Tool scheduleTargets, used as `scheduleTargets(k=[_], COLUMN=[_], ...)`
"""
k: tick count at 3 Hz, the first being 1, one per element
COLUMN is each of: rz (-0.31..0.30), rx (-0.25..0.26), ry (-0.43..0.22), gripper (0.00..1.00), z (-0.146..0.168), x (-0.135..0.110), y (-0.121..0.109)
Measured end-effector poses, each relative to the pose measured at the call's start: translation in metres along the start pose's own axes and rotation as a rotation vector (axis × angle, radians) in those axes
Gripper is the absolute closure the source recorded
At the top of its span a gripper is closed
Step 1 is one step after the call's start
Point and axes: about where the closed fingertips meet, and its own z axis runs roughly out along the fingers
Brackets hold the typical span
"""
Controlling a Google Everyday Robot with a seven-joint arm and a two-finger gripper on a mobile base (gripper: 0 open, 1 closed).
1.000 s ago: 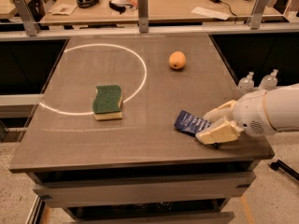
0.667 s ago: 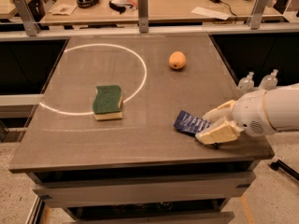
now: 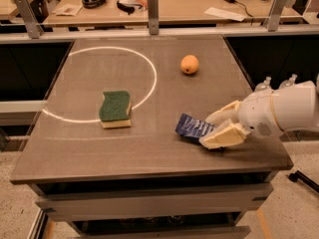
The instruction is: Move rxbar blueberry near sponge
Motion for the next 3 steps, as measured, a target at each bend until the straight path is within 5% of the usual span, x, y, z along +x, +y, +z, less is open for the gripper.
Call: scheduleTargets(k=[3], rz=[-0.114], rx=[-0.112], ry=[-0.115], gripper=[1.0], z=[0.057], x=[-0.061], y=[0.015])
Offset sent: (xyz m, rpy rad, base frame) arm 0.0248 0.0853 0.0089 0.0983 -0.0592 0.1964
